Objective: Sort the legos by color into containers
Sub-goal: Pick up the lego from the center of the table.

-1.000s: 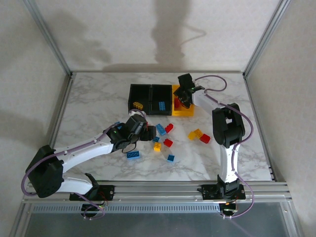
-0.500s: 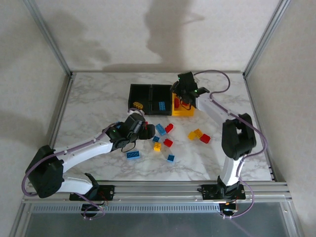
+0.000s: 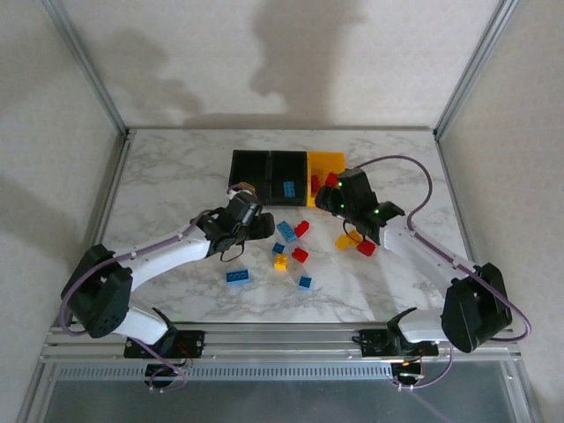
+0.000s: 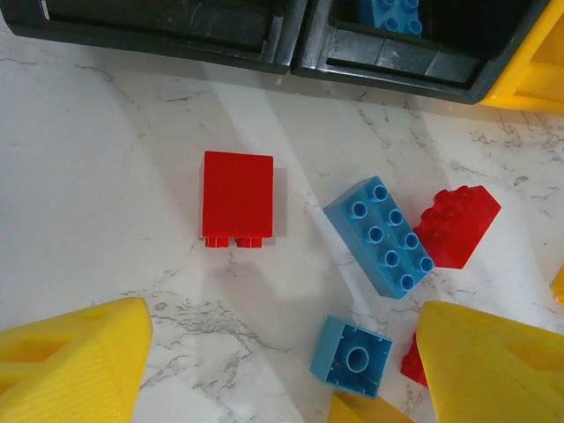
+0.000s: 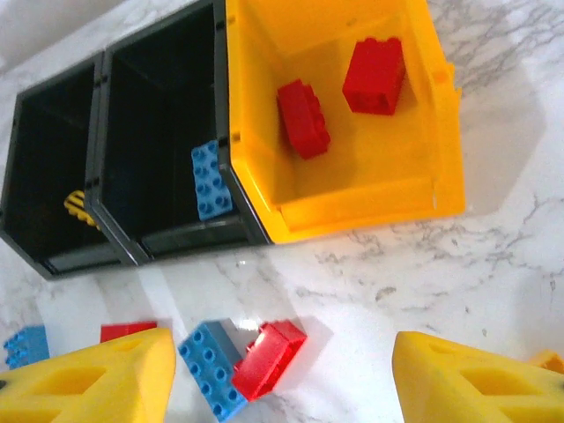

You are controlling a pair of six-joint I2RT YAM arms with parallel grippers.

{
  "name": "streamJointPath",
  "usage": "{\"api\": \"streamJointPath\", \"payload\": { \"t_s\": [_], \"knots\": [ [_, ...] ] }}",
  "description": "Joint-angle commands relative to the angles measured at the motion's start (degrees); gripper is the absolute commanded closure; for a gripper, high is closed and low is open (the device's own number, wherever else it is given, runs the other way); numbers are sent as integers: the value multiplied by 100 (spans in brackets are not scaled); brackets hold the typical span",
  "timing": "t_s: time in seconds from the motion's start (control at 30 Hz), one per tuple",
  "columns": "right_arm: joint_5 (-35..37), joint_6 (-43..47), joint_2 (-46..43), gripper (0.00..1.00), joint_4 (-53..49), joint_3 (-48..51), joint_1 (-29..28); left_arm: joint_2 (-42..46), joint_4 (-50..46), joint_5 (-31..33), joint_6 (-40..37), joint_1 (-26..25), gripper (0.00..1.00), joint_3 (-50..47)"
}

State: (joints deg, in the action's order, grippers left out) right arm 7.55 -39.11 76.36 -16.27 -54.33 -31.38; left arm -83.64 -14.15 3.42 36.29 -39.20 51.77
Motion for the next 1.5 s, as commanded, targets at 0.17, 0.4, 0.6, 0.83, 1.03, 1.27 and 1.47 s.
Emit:
{"api": "streamJointPath", "payload": {
  "t_s": [0.17, 0.4, 0.6, 0.83, 1.03, 1.27, 1.47],
  "knots": [
    [-334, 551, 381, 36, 288, 76, -483, -1, -182, 1, 320, 44, 22, -26],
    [-248, 1306, 1547, 37, 49, -872, -1075, 628, -372, 18, 500, 161, 22, -703],
    [-219, 1869, 2602, 35, -441, -1768, -1236, 1402, -503, 77, 666, 294, 21, -1241],
    [-210, 2258, 3211, 36, -786, -2258, -1241, 1562, -495, 67, 652, 378, 21, -1360],
    [-285, 2384, 3584, 38, -990, -2503, -1259, 1508, -463, 54, 616, 388, 21, -1378],
    [-289, 2369, 3838, 42, -1097, -2634, -1373, 1491, -431, -4, 589, 422, 21, -1424],
    [-284, 2353, 3950, 46, -1131, -2661, -1438, 1473, -383, -26, 572, 431, 21, -1441]
  ]
}}
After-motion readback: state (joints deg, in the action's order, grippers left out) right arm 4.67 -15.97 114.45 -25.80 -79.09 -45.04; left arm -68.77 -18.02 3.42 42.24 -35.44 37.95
